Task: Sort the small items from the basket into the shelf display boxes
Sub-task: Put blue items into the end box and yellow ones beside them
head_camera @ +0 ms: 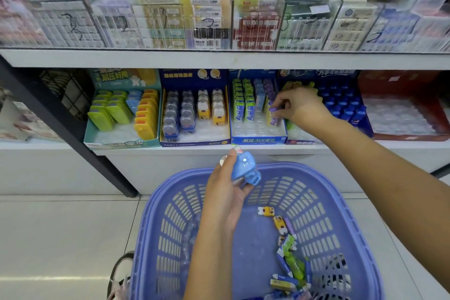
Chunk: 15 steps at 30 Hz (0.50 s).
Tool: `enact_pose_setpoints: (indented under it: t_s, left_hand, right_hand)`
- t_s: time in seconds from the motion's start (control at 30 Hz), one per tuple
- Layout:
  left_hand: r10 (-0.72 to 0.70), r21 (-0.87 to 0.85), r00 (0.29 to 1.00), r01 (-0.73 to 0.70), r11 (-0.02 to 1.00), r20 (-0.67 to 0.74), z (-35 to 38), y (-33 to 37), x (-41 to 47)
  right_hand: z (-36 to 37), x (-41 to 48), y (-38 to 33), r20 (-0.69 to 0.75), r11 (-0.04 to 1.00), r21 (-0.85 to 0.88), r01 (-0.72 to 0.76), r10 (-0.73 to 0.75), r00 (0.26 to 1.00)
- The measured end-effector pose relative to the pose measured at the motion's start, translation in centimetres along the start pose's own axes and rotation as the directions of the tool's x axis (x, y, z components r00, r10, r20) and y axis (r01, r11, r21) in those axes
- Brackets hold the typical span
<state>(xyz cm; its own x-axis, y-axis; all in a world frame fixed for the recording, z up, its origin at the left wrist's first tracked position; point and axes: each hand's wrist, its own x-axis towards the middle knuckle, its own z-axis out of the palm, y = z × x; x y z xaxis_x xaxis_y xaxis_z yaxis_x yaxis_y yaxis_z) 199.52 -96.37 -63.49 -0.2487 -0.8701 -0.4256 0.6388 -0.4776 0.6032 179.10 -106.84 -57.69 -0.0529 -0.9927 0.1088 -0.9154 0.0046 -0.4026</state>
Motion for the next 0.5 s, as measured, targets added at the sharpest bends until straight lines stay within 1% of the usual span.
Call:
enact_pose_setpoints:
  t_s: [0.07, 0.1, 0.13, 0.17, 0.2, 0.23, 0.27, 0.3, 0.33, 0.37, 0.4, 0.43, 0.47, 0.5]
  left_hand:
    - [-0.039, -0.068, 0.999, 0.036, 0.997, -0.032, 0.3, 0.1, -0.2]
    - [-0.053, -0.096, 0.998, 0.048, 0.994, -0.043, 0.4, 0.2, -0.4]
    - [-0.061, -0.115, 0.997, 0.055, 0.992, -0.052, 0.4, 0.2, -0.5]
    - [-0.066, -0.128, 0.996, 0.058, 0.99, -0.061, 0.4, 0.3, -0.6]
    - [-0.066, -0.139, 0.996, 0.056, 0.989, -0.068, 0.5, 0.4, -0.8]
    - [-0.063, -0.147, 0.995, 0.052, 0.988, -0.071, 0.5, 0.5, -0.9]
    - [-0.055, -0.146, 0.996, 0.044, 0.988, -0.072, 0.5, 0.7, -1.1]
    - [-0.041, -0.131, 0.997, 0.031, 0.991, -0.071, 0.6, 0.8, -1.2]
    - [-0.023, -0.103, 0.998, 0.016, 0.995, -0.067, 0.7, 0.9, -1.3]
    - [-0.005, -0.072, 0.998, 0.0, 0.997, -0.064, 0.9, 0.9, -1.4]
    - [0.008, -0.05, 0.998, -0.011, 0.999, -0.068, 1.1, 0.8, -1.5]
    - [0.016, -0.038, 0.997, -0.019, 0.999, -0.075, 1.2, 0.7, -1.6]
    - [0.024, -0.028, 0.996, -0.027, 0.999, -0.081, 1.3, 0.7, -1.7]
    - [0.038, -0.017, 0.996, -0.039, 0.999, -0.079, 1.4, 0.7, -1.8]
  right_hand:
    - [-0.4, 0.1, -0.6, 0.044, 0.994, -0.103, 0.023, -0.018, 0.999]
    - [-0.7, -0.1, -1.0, 0.045, 0.99, -0.133, 0.044, -0.038, 0.998]
    - [-1.0, -0.7, -1.6, 0.024, 0.99, -0.124, 0.066, -0.064, 0.998]
    - [-1.2, -1.7, -2.3, -0.002, 0.994, -0.067, 0.088, -0.089, 0.996]
    - [-1.4, -3.0, -3.0, -0.01, 0.994, 0.038, 0.106, -0.106, 0.994]
    - [-1.6, -4.6, -3.6, 0.02, 0.977, 0.176, 0.12, -0.125, 0.992]
    - [-1.8, -6.3, -4.2, 0.1, 0.938, 0.324, 0.12, -0.16, 0.982]
    - [-1.9, -7.9, -4.9, 0.208, 0.887, 0.452, 0.097, -0.211, 0.955]
    - [-1.9, -9.3, -5.5, 0.308, 0.839, 0.542, 0.056, -0.26, 0.915]
    - [-1.5, -10.4, -6.0, 0.372, 0.808, 0.589, 0.003, -0.274, 0.887]
    - [-0.9, -11.1, -6.6, 0.386, 0.797, 0.601, -0.052, -0.233, 0.893]
    - [-0.3, -11.5, -7.2, 0.35, 0.802, 0.589, -0.096, -0.147, 0.925]
    - [0.3, -11.8, -7.8, 0.285, 0.812, 0.571, -0.122, -0.057, 0.957]
    - [0.7, -11.9, -8.4, 0.223, 0.822, 0.554, -0.129, 0.002, 0.975]
